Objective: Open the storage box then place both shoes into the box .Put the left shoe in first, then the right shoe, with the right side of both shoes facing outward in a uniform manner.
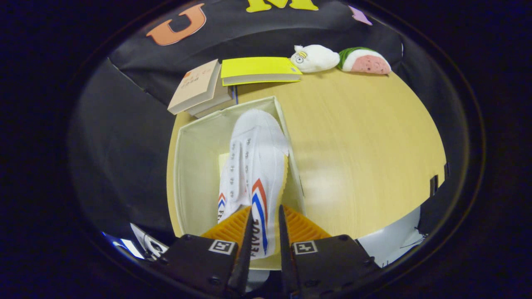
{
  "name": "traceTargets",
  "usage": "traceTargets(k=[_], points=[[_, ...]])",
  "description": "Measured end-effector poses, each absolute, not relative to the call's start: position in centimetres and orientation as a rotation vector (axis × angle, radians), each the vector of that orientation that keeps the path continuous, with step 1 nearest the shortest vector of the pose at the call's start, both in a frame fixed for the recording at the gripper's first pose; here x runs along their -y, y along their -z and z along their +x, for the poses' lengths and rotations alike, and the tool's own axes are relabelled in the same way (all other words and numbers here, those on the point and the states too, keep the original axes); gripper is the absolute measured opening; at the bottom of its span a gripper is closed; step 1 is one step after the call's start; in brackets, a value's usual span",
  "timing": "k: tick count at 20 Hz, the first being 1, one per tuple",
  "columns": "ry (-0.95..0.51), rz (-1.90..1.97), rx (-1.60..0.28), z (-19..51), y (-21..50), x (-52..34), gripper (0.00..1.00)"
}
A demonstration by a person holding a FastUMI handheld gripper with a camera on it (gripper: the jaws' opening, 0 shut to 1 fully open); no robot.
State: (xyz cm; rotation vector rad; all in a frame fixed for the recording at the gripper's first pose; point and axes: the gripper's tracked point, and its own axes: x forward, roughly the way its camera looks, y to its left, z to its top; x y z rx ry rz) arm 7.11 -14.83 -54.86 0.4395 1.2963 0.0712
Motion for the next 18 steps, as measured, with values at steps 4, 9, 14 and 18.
traceTargets(k=[4,9,14,18], points=[[-0.056,0.404,-1.21,7.1,52.0,16.5,0.63],[-0.045,0.345,-1.052,6.7,47.4,20.2,0.82],[-0.027,0.283,-0.845,6.2,41.6,23.7,0.83],[0.022,0.208,-0.67,5.9,38.2,26.8,0.89]])
